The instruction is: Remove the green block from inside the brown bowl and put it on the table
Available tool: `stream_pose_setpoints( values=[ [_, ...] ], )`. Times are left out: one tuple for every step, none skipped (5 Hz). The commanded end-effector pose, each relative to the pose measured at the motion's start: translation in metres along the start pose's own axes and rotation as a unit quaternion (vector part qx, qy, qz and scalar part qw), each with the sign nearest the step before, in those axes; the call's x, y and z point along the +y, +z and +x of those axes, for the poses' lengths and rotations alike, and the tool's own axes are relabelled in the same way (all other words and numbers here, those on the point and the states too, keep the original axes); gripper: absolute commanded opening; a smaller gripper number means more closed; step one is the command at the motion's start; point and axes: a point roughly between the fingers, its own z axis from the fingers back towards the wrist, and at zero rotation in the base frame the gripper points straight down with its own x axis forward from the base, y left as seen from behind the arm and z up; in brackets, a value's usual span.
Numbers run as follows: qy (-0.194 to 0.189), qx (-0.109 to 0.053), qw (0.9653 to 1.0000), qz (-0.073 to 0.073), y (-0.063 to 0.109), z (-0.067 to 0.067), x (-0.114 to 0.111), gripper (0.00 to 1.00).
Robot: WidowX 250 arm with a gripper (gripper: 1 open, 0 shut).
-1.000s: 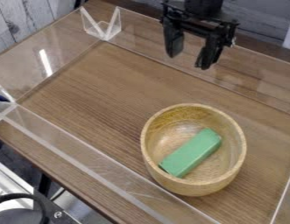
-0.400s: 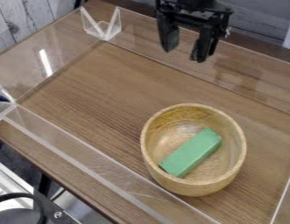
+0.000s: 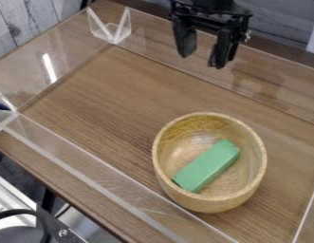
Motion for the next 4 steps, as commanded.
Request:
stream_pose_setpoints(
  values=[
    [-0.007, -0.041, 0.9992, -0.003, 0.0183, 0.0042, -0.0006, 1.00],
    [-0.004, -0.045, 0.9990, -0.004, 0.0205, 0.0011, 0.0001, 1.00],
    [-0.004, -0.051, 0.9987, -0.006, 0.0237, 0.0018, 0.0014, 1.00],
    [-0.004, -0.057, 0.9984, -0.006, 0.0268, 0.0017, 0.0027, 1.00]
  ],
)
